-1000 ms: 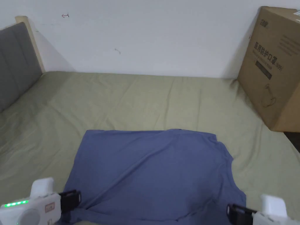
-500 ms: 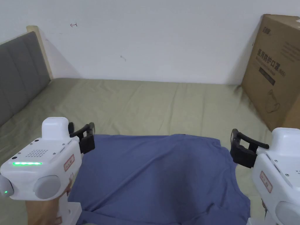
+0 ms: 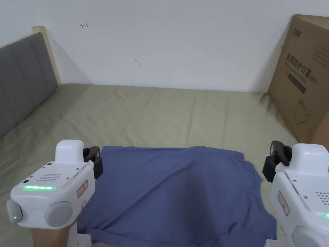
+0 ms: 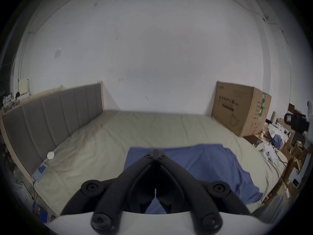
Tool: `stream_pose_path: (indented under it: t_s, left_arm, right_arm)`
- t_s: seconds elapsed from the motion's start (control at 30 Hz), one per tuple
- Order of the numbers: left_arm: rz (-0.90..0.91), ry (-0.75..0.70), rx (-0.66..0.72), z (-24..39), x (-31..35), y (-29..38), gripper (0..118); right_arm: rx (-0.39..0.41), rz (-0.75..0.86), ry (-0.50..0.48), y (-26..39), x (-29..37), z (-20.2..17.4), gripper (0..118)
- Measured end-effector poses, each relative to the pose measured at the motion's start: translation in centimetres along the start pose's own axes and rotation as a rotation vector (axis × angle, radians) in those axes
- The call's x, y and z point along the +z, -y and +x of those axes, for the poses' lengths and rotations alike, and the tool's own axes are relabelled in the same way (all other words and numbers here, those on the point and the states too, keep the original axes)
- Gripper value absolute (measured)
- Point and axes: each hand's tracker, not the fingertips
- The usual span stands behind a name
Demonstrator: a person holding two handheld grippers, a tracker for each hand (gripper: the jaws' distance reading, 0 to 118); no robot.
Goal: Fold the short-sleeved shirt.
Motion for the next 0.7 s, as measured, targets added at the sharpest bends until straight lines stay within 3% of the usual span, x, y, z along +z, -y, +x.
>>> stream_pose_path:
  t_s: [0.1,0.17,0.3,0.43,0.6,0.67,0.7]
  left_arm:
    - [-0.115,-0.004,0.031,-2.2,-1.0,2.3,0]
    - [-0.232,-0.014,0.071,-3.9,-1.6,3.8,9]
    - [-0.426,-0.062,0.13,-6.7,-2.7,7.4,94]
    - [-0.526,-0.098,0.204,-8.5,-3.6,11.3,98]
    - [-0.617,-0.179,0.156,-8.6,-5.4,14.3,97]
    - [-0.607,-0.189,0.134,-8.3,-5.9,14.9,92]
    - [-0.601,-0.184,0.13,-8.3,-6.1,15.2,79]
  right_arm:
    - [-0.007,-0.018,-0.008,0.6,-0.1,0.2,0]
    - [-0.006,-0.026,-0.008,0.9,-0.1,0.2,0]
    - [-0.01,-0.046,-0.004,1.6,-0.3,0.4,0]
    - [-0.021,-0.072,-0.005,2.4,-0.5,0.5,0]
    - [-0.016,-0.111,-0.003,3.4,-0.6,0.6,0]
    - [-0.021,-0.125,0.002,3.8,-0.5,0.8,0]
    - [-0.025,-0.131,0.003,4.0,-0.4,0.9,0]
